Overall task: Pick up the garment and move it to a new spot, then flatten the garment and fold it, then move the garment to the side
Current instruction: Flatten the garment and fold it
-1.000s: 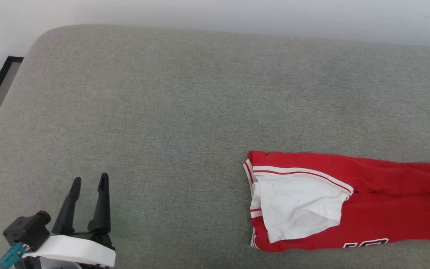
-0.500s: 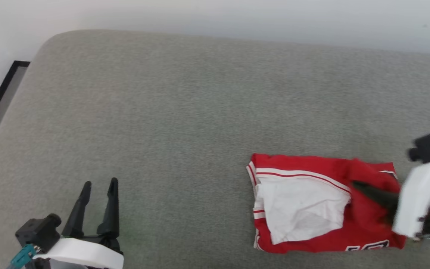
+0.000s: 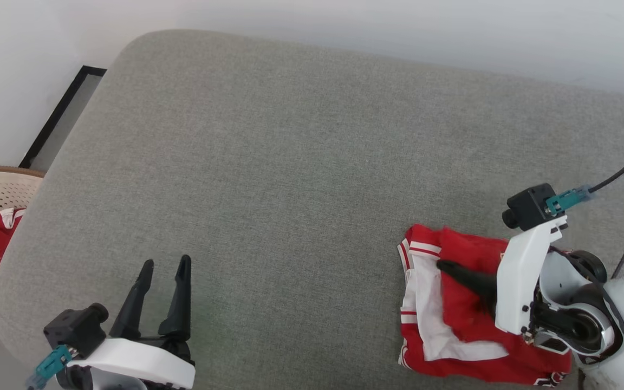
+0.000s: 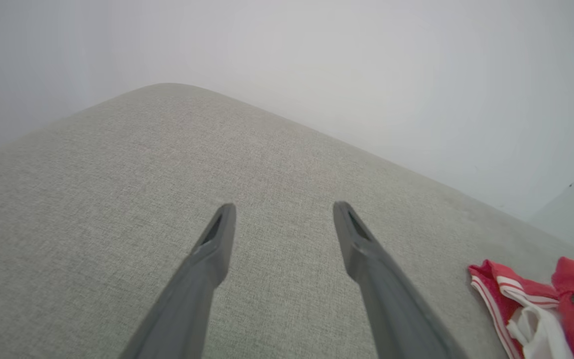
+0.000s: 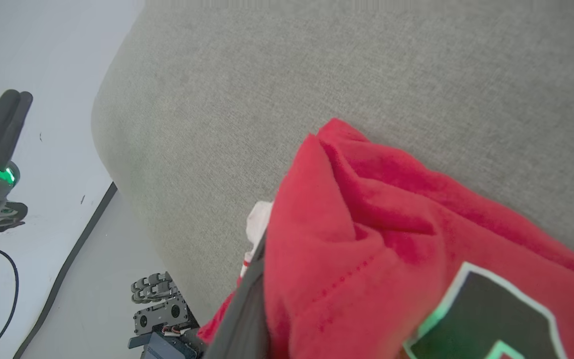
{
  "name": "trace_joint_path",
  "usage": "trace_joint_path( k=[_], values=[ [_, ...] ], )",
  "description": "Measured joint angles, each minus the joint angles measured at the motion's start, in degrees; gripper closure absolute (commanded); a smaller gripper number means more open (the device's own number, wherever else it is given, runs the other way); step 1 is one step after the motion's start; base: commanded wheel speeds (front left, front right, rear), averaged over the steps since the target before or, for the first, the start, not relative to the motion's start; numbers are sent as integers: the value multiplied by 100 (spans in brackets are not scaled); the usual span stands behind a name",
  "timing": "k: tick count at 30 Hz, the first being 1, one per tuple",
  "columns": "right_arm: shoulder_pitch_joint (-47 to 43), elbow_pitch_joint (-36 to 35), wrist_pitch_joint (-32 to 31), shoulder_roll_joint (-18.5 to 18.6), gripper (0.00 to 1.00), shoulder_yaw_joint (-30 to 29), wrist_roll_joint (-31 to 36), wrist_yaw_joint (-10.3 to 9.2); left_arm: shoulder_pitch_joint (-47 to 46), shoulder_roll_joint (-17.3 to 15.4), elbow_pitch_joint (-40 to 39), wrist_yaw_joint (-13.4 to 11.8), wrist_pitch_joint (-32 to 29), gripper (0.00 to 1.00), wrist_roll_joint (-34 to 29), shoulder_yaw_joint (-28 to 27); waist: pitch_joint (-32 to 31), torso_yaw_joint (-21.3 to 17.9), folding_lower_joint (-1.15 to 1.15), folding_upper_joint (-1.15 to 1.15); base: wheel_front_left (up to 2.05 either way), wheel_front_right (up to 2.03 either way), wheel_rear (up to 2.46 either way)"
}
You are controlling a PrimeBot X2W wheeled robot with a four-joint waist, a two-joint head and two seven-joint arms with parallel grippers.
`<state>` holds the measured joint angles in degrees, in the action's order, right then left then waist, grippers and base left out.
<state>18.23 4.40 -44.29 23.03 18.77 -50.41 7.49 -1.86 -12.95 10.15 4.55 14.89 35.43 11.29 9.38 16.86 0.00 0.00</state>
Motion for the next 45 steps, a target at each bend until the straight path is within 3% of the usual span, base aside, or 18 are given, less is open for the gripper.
trace_joint_path(
  k=[7, 14, 21, 31, 39, 45],
  values=[
    [43, -427, 47, 204, 0, -64, -280, 0, 103, -58, 18, -3, 2, 0, 56, -215, -122, -213, 0, 0, 0, 0, 0],
    [-163, -832, 531, 558, 0, -611, -138, 0, 205, -178, -52, -48, 2, 0, 63, -413, -254, -582, 0, 0, 0, 0, 0],
    [-592, -968, 1583, 597, 0, -1176, 41, 0, 318, -279, -108, -51, 4, 0, 45, -600, -424, -951, 0, 0, 0, 0, 0],
    [-1267, -648, 3323, 600, 0, -1278, 592, 0, 518, -354, -22, 1, 7, 0, -69, -808, -746, -1359, 0, 0, 0, 0, 0],
    [-1641, 40, 4959, 589, 0, -1031, 1177, 0, 787, -346, 19, 74, 8, 0, -487, -1003, -1055, -1602, 0, 0, 0, 0, 0],
    [-1796, 737, 5725, 598, 0, -920, 1397, 0, 865, -271, 8, 149, 7, 0, -935, -1122, -1221, -1622, 0, 0, 0, 0, 0]
  ],
)
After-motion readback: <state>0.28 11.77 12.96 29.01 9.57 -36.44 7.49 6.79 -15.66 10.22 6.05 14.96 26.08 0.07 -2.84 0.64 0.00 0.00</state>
